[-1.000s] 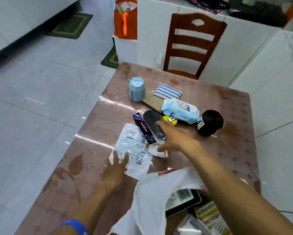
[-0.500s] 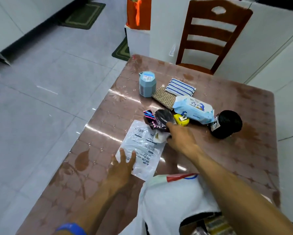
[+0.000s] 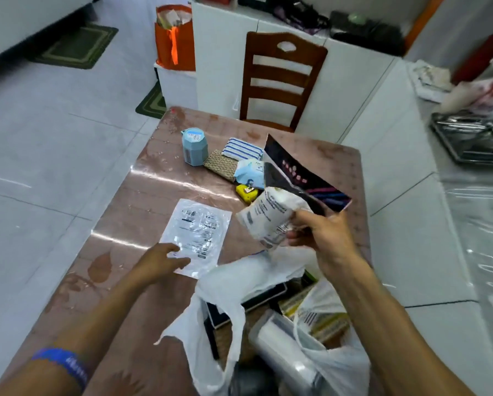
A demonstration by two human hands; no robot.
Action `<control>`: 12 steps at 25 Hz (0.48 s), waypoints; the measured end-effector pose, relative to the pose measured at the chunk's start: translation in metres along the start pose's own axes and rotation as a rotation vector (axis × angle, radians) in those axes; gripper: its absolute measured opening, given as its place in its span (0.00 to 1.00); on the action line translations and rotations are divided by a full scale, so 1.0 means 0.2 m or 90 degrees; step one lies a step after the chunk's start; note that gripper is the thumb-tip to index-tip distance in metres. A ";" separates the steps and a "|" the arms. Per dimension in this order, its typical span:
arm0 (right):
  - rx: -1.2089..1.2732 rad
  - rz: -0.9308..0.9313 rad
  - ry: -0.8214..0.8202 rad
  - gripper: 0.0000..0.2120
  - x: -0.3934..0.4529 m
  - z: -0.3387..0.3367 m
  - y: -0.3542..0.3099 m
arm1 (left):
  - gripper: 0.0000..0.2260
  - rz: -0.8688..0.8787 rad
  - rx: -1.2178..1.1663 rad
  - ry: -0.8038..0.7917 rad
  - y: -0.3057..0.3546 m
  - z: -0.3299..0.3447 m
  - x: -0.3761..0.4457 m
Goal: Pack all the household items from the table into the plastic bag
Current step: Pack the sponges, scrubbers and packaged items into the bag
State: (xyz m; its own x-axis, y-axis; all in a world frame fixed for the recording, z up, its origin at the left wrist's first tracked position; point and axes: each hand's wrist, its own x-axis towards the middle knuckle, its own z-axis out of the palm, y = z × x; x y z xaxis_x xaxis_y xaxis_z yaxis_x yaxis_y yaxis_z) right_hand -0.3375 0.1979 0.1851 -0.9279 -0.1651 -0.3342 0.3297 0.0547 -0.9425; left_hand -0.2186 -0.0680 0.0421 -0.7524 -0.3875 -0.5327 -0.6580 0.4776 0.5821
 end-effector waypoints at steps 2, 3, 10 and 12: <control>0.087 0.028 -0.028 0.11 -0.20 -0.13 -0.11 | 0.16 0.109 -0.171 0.130 0.23 -0.14 -0.24; 0.126 0.046 -0.045 0.12 -0.29 -0.19 -0.15 | 0.13 0.197 -0.240 0.172 0.37 -0.19 -0.40; 0.188 0.094 -0.150 0.07 -0.63 -0.34 -0.24 | 0.29 0.416 -0.111 -0.133 0.89 0.00 -1.06; 0.229 0.047 -0.095 0.08 -0.65 -0.41 -0.26 | 0.21 0.343 -0.280 -0.098 0.86 0.13 -1.13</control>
State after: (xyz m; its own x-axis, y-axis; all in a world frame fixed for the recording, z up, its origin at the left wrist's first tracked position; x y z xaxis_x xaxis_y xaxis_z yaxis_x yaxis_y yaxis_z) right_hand -0.2481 0.2973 0.2772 -0.8726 -0.3168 -0.3717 0.4592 -0.2727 -0.8455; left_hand -0.1620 0.1216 0.2472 -0.9850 -0.0560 -0.1633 -0.1713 0.1969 0.9654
